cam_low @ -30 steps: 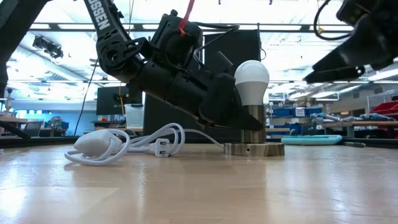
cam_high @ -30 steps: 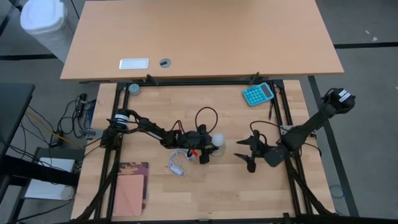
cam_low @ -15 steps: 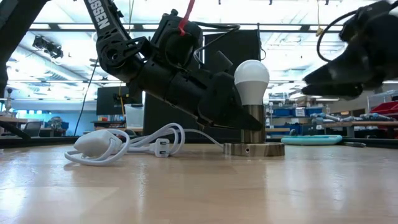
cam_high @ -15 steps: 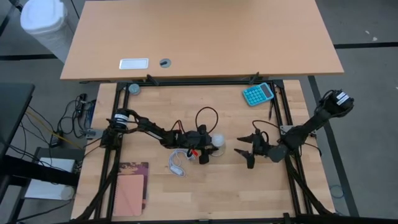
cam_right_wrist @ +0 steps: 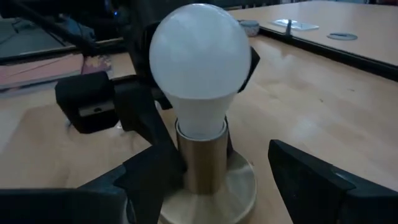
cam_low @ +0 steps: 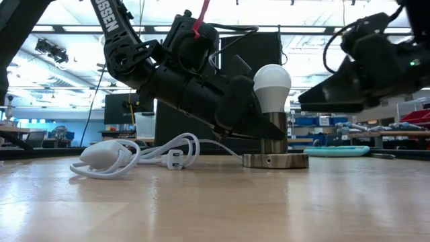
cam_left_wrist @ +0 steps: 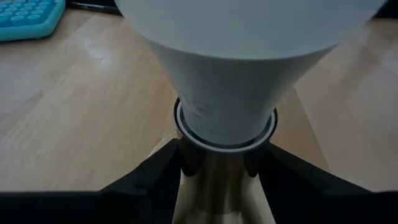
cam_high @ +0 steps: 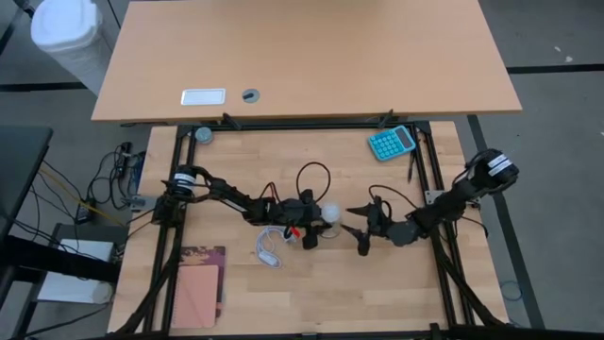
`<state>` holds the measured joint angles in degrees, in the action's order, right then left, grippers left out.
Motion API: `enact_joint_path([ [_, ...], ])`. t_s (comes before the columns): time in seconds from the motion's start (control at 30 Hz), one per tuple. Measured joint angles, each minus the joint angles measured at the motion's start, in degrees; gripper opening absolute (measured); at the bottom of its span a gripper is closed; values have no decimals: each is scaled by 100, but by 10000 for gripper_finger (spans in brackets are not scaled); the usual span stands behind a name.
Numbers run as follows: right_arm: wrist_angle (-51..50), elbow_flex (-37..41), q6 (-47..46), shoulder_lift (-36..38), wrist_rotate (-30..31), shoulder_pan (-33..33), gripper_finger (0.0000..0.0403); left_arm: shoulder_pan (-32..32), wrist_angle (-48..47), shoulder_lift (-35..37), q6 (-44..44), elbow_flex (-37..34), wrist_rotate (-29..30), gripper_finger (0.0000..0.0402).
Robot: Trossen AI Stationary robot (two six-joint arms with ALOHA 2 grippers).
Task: Screw lightbulb
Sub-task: Insert the lightbulb into the lamp socket
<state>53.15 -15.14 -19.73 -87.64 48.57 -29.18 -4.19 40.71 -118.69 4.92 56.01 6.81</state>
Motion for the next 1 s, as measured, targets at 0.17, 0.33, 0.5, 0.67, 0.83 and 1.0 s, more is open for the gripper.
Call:
enact_joint_path([
  [0.17, 287, -322, 399, -483, -258, 327, 272, 0, 7, 0, 3, 0, 0, 204],
  [0.33, 510, -433, 500, -719, -351, 577, 272, 0, 13, 0, 112, -2, 80, 204],
  [0.5, 1031, -457, 619, -858, -647, 724, 272, 0, 15, 0, 143, -2, 204, 204],
  [0.67, 1129, -556, 815, -878, -685, 800, 272, 0, 9, -2, 141, -2, 267, 204],
  [0.83, 1006, -580, 1061, -863, -615, 851, 272, 0, -16, -2, 144, -2, 295, 204],
  [1.0, 947, -295, 903, -753, -550, 830, 272, 2, -145, 1, 159, 6, 392, 204],
])
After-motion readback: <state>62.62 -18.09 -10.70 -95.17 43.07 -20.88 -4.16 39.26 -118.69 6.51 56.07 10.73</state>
